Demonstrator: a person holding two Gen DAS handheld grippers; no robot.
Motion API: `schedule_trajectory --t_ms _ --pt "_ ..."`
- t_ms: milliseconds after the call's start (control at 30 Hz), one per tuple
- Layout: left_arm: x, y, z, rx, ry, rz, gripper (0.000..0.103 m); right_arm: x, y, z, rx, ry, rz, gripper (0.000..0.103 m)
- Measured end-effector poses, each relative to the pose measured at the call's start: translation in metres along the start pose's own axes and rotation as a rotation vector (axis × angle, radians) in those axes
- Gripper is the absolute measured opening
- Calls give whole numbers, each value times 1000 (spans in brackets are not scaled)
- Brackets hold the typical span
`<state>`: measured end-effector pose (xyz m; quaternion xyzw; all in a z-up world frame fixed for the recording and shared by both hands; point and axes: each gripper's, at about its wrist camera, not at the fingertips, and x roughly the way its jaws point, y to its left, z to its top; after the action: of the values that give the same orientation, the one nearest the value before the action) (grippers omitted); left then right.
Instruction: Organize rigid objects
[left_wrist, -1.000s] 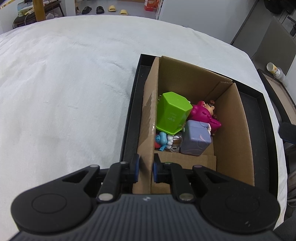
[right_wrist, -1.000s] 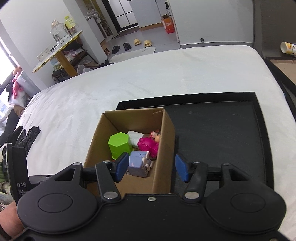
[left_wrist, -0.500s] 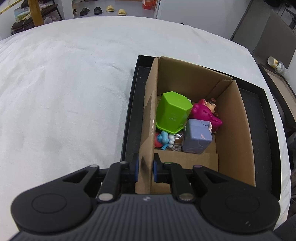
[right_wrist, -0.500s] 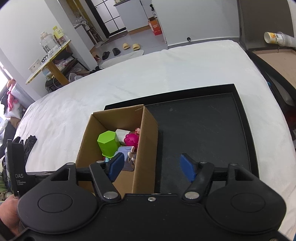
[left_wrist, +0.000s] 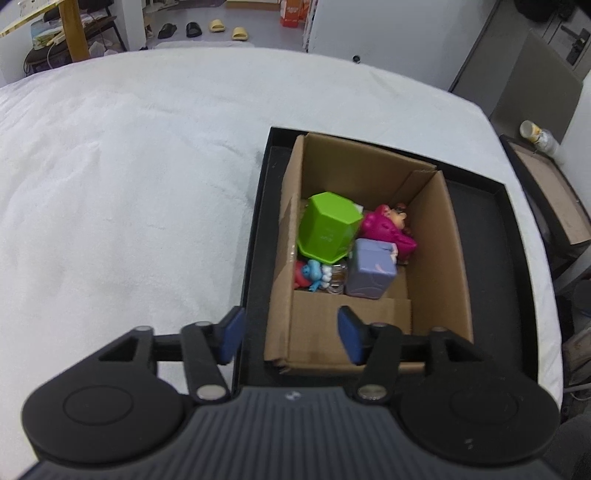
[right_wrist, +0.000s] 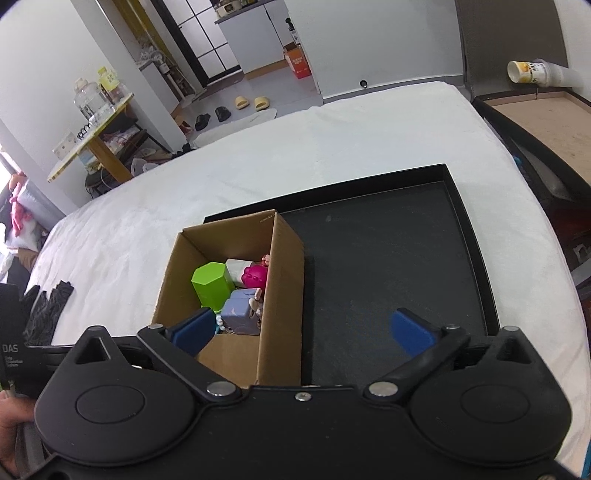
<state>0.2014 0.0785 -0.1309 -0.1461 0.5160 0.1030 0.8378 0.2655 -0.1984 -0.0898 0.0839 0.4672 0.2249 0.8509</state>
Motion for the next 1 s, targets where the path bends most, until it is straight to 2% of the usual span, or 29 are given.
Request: schedule_trajectory --t_ms 333,600,1000 --pt "-44 -6 -10 12 -61 -53 86 -23 -1 -8 6 -25 -15 103" --pt "-74 -5 -21 21 -109 -86 93 -49 9 -17 -22 -82 -44 103" --pt "-121 1 -40 37 -182 -124 95 -82 25 -27 -30 -130 -32 103"
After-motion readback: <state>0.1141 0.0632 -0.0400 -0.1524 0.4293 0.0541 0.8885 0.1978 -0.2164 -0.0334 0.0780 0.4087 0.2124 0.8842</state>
